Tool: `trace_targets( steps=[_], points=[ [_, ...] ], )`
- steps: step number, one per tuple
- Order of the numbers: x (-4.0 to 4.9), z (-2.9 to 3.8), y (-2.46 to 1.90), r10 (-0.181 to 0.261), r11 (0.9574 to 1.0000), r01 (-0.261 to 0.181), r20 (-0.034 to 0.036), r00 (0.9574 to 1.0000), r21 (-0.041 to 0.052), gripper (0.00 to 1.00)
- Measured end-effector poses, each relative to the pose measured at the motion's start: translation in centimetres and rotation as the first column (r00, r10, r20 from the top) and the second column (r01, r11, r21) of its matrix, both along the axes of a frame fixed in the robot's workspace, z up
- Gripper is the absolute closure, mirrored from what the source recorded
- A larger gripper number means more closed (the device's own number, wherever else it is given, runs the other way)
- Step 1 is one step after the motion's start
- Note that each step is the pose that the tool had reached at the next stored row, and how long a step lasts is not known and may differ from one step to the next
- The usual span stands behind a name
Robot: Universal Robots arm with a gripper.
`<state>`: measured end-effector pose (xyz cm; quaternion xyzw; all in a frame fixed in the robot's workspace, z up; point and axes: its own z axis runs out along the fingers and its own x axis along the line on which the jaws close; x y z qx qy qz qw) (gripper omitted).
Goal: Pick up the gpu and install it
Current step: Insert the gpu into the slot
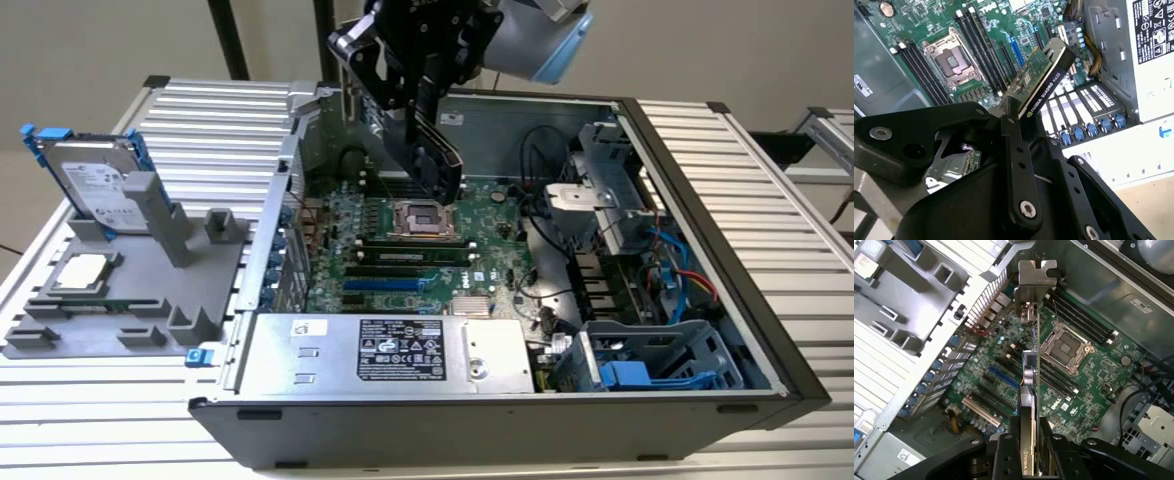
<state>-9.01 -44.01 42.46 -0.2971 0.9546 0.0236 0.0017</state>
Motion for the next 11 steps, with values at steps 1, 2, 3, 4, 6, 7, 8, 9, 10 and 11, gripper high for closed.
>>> trace_targets(
  steps=[1, 2, 3, 4, 6, 7, 8, 9, 10, 11],
  points=[
    [0.00, 0.00, 0.00, 0.005, 1.0000, -0.005, 0.0000, 1.0000, 0.0000, 1.00],
    [0.00, 0.00, 0.00, 0.010, 1.0000, -0.010, 0.0000, 1.0000, 0.0001, 1.00],
    [0.00, 0.00, 0.00, 0.015, 0.9999, -0.015, 0.0000, 0.9999, 0.0000, 1.00],
    [0.00, 0.00, 0.00, 0.020, 0.9998, -0.020, 0.0000, 0.9998, 0.0000, 1.00],
    [0.00, 0.00, 0.00, 0.030, 0.9996, -0.030, 0.0000, 0.9996, 0.0000, 1.00],
    [0.00, 0.00, 0.00, 0.035, 0.9994, -0.035, 0.0000, 0.9994, 0.0000, 1.00],
    [0.00, 0.00, 0.00, 0.039, 0.9992, -0.039, 0.0000, 0.9992, 0.0000, 1.00],
    [0.00, 0.00, 0.00, 0.044, 0.9990, -0.044, 0.0000, 0.9990, 0.0000, 1.00],
    [0.00, 0.00, 0.00, 0.049, 0.9988, -0.049, 0.0000, 0.9988, 0.0000, 1.00],
    [0.00, 0.00, 0.00, 0.054, 0.9985, -0.054, 0.0000, 0.9985, 0.0000, 1.00]
  ],
)
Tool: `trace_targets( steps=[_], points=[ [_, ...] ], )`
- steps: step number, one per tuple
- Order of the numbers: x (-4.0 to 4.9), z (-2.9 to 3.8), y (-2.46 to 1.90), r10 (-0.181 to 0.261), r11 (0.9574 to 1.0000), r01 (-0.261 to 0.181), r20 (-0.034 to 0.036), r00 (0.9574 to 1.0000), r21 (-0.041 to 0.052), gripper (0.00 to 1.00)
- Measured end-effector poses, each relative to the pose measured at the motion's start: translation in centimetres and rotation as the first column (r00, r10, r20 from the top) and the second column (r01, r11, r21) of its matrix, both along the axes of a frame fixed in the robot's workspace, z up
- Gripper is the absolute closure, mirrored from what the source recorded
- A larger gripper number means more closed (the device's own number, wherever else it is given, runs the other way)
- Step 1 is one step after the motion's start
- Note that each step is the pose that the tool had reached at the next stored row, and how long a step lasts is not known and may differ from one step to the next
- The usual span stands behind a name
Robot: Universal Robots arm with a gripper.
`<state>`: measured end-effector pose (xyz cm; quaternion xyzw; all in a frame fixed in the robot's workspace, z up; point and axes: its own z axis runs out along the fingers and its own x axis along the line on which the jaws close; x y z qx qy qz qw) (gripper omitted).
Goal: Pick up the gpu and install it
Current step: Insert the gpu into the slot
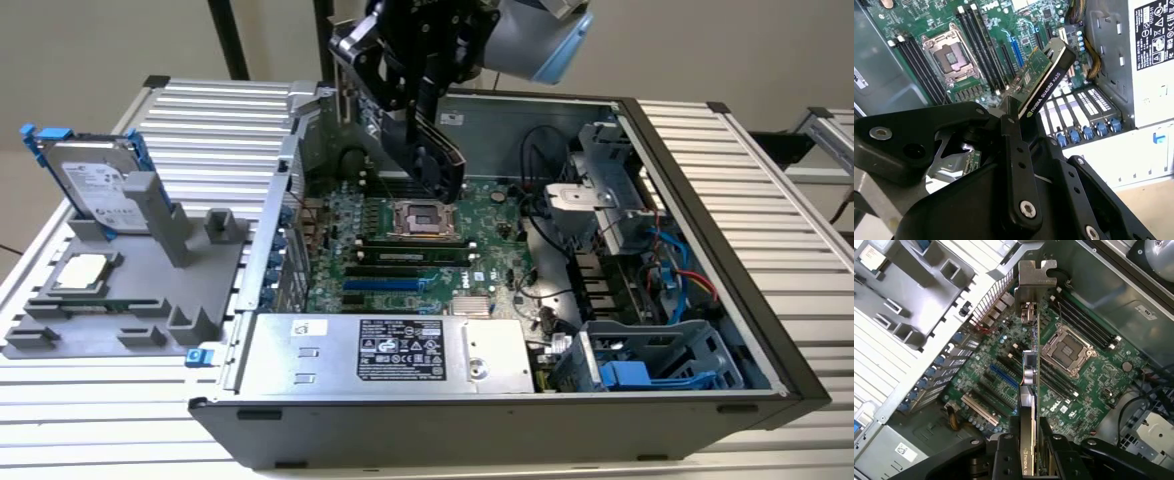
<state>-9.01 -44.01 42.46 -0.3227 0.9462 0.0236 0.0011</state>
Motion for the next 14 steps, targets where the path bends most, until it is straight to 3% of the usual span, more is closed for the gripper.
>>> trace_targets(
  steps=[14],
  points=[
    [0.01, 0.00, 0.00, 0.066, 0.9979, -0.066, 0.0000, 0.9979, 0.0000, 1.00]
  ],
)
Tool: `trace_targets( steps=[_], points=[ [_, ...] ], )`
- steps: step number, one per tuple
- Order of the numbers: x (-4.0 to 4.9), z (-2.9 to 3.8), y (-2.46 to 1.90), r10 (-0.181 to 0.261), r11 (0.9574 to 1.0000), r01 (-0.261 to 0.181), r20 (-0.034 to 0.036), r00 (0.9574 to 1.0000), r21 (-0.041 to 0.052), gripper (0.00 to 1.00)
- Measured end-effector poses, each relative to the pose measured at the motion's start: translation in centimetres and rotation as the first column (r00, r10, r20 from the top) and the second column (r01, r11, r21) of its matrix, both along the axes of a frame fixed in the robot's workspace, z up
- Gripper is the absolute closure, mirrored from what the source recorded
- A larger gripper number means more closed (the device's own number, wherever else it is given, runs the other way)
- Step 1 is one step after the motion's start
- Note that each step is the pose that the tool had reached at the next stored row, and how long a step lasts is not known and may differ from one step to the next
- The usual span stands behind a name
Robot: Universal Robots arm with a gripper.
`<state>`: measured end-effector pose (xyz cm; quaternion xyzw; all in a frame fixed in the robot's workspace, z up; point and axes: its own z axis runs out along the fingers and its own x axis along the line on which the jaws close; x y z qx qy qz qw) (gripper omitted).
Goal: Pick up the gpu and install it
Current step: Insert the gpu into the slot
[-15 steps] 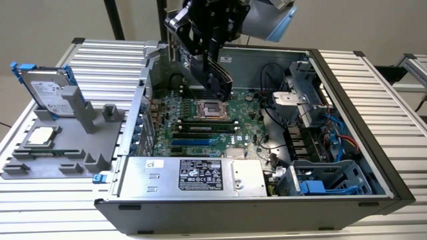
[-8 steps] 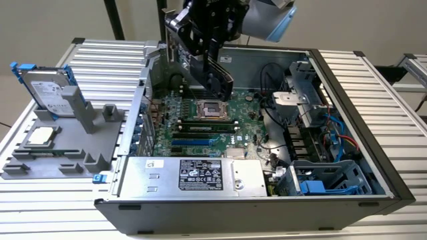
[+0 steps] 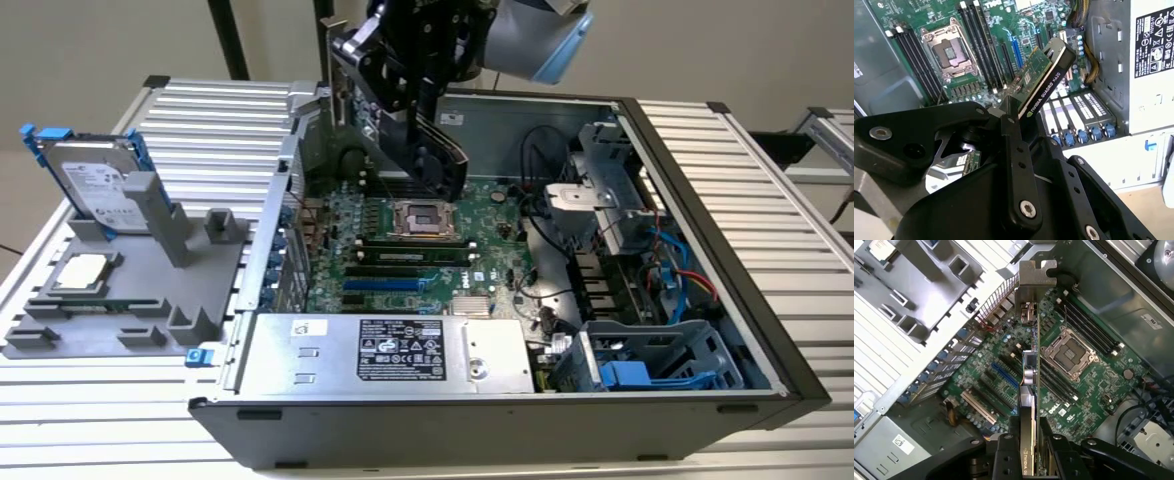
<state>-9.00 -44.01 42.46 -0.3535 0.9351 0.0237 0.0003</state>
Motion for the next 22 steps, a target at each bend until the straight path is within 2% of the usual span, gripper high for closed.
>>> trace_targets(
  steps=[22],
  points=[
    [0.89, 0.00, 0.00, 0.052, 0.9987, -0.052, 0.0000, 0.9987, 0.0000, 1.00]
  ],
)
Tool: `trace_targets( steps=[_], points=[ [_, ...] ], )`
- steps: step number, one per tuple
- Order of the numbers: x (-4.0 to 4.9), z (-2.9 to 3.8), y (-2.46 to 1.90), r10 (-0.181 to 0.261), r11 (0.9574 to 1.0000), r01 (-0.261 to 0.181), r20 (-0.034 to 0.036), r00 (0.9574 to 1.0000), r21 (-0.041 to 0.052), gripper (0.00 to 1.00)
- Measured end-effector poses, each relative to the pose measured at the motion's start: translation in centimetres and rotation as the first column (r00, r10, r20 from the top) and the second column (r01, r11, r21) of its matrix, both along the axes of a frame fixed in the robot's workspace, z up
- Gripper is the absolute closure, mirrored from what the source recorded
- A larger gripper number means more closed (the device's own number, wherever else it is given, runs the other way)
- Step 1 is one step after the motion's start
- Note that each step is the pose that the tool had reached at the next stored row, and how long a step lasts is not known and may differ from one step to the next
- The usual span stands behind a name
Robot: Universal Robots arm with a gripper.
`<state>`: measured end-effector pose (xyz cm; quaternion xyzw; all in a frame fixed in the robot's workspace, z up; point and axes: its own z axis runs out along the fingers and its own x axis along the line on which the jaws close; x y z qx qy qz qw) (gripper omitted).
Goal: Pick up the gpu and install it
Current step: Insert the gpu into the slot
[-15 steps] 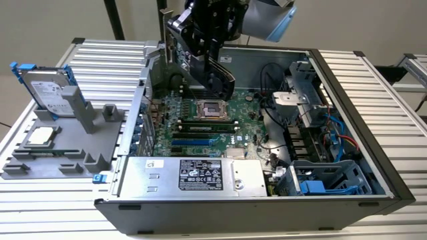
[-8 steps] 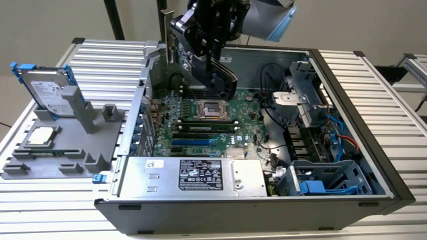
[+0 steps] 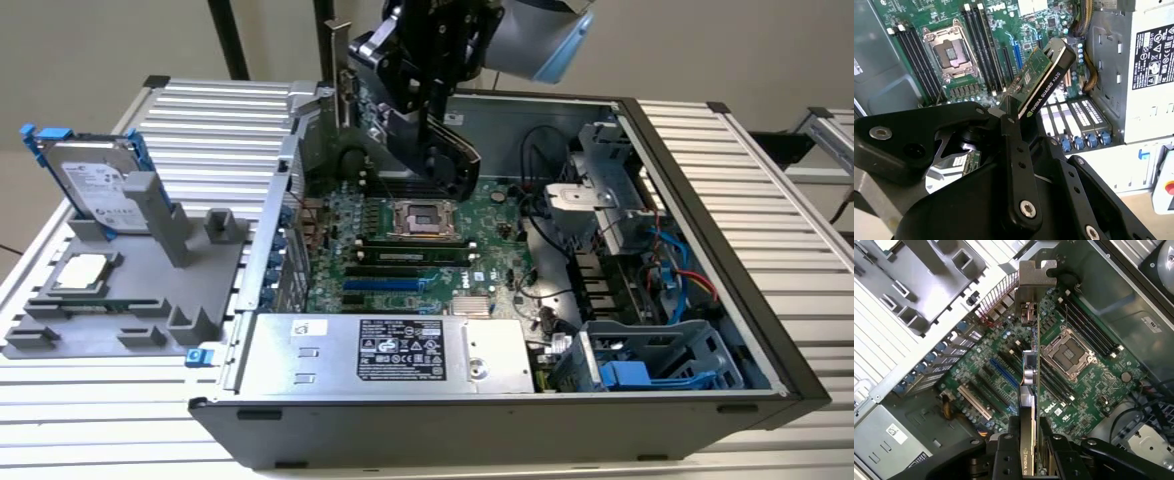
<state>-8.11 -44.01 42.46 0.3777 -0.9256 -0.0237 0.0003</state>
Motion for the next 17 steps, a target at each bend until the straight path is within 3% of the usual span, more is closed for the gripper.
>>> trace_targets(
  steps=[17],
  points=[
    [0.47, 0.00, 0.00, 0.040, 0.9992, -0.040, 0.0000, 0.9992, 0.0000, 1.00]
  ],
)
